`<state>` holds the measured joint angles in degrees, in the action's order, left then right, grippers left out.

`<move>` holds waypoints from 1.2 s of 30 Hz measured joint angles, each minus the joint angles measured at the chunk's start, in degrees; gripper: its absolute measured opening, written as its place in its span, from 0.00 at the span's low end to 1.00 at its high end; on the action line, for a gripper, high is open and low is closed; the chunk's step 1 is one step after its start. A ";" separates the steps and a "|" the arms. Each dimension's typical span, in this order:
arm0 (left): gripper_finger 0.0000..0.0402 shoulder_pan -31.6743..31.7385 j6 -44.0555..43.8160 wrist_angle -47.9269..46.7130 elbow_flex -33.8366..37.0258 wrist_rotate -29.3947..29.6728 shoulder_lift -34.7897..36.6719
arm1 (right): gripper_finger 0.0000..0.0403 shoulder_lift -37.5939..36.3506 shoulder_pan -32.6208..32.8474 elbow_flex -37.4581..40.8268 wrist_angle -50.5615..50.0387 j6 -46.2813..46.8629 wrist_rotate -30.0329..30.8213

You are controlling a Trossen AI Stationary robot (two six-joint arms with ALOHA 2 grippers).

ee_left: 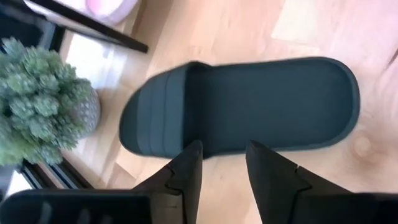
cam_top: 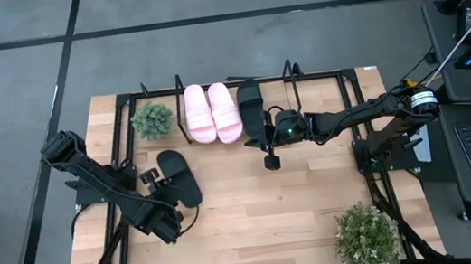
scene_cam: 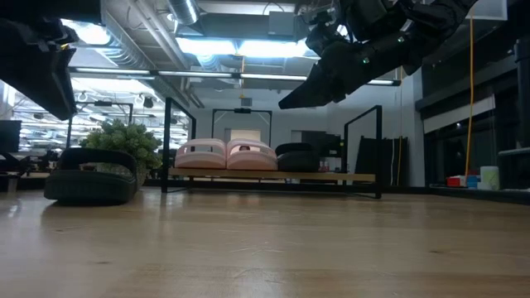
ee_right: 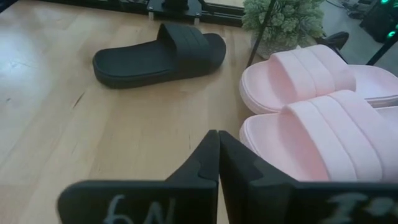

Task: Pick and place slides into the shelf
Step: Put the black slides on the shelf

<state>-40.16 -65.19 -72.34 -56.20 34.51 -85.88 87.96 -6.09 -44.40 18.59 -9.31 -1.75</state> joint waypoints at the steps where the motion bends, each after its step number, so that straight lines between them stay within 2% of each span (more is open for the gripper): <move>1: 0.29 0.00 0.71 0.16 0.20 0.80 -0.03 | 0.01 0.00 0.00 0.00 0.00 -0.02 0.01; 5: 0.29 0.02 2.80 1.43 2.28 2.01 -0.03 | 0.01 0.00 0.00 0.00 -0.31 -0.28 0.01; 22: 0.29 0.21 0.59 2.97 9.67 1.84 -0.03 | 0.01 0.00 0.01 0.00 -0.46 -1.39 0.06; 25: 0.29 0.89 -0.30 3.17 10.49 3.42 -0.03 | 0.01 0.00 0.00 0.00 -0.46 -1.35 0.06; 36: 0.29 4.44 0.12 6.69 13.81 3.53 -0.03 | 0.01 0.00 0.00 0.00 -0.46 -1.25 0.08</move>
<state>-35.73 -65.07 -65.65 -42.39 38.04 -85.91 87.96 -6.08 -44.40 18.13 -10.55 -1.67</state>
